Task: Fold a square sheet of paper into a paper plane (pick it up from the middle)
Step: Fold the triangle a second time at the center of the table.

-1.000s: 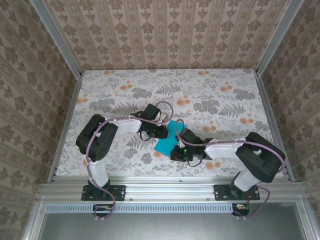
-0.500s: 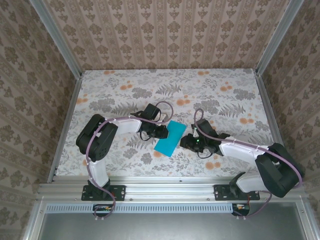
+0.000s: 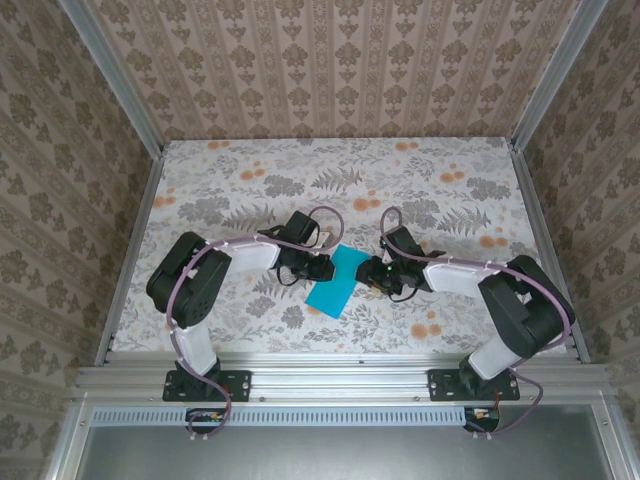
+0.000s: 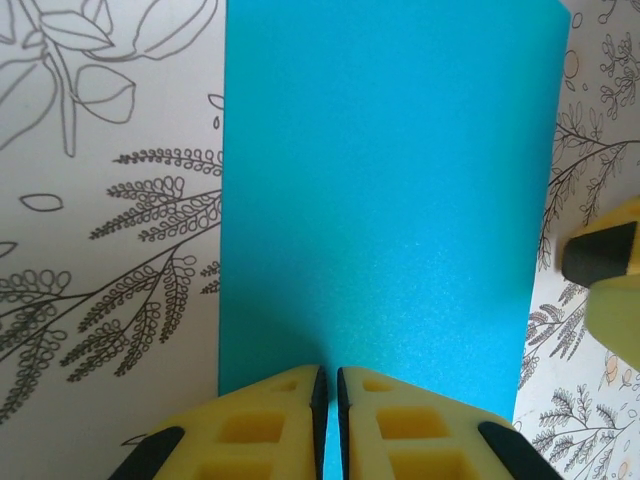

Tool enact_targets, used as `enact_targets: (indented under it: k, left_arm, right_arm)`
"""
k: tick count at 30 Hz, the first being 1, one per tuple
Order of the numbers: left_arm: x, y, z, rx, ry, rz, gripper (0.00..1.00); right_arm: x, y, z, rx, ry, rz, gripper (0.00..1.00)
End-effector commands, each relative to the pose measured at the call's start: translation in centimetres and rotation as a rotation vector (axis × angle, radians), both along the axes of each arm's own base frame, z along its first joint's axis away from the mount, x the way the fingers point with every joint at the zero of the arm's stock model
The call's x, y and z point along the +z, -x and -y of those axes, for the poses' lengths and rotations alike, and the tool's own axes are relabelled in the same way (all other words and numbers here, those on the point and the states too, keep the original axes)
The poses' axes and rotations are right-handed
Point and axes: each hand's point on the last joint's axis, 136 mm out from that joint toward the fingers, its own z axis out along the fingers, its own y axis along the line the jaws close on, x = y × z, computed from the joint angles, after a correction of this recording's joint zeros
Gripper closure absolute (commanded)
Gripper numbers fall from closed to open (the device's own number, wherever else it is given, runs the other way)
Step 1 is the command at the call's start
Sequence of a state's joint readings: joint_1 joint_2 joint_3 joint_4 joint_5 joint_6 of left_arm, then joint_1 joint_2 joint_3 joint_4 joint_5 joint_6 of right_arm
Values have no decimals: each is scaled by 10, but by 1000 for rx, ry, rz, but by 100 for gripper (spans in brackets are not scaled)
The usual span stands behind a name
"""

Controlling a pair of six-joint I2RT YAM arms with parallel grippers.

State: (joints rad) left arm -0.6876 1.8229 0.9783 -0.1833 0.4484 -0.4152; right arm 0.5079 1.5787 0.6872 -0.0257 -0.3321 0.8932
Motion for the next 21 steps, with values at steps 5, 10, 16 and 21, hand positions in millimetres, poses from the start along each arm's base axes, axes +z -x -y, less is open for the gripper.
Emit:
enact_targets:
  k: [5,10,16,21]
  left_arm:
    - [-8,14,-9,8,-43,-42,85]
    - [-8,13,-8,9,-38,-41,85]
    - [-6,10,-5,12,-32,-34,85]
    - [0,3,-1,31,3,-31,85]
  right_arm:
    - [11,-24,-20,33,-64,52,56]
    - [10,-32,-29,38,-92,48,56]
    - [17,-35,-43,46,-178,55,56]
    - [18,-29,-43,48,-197,64,59]
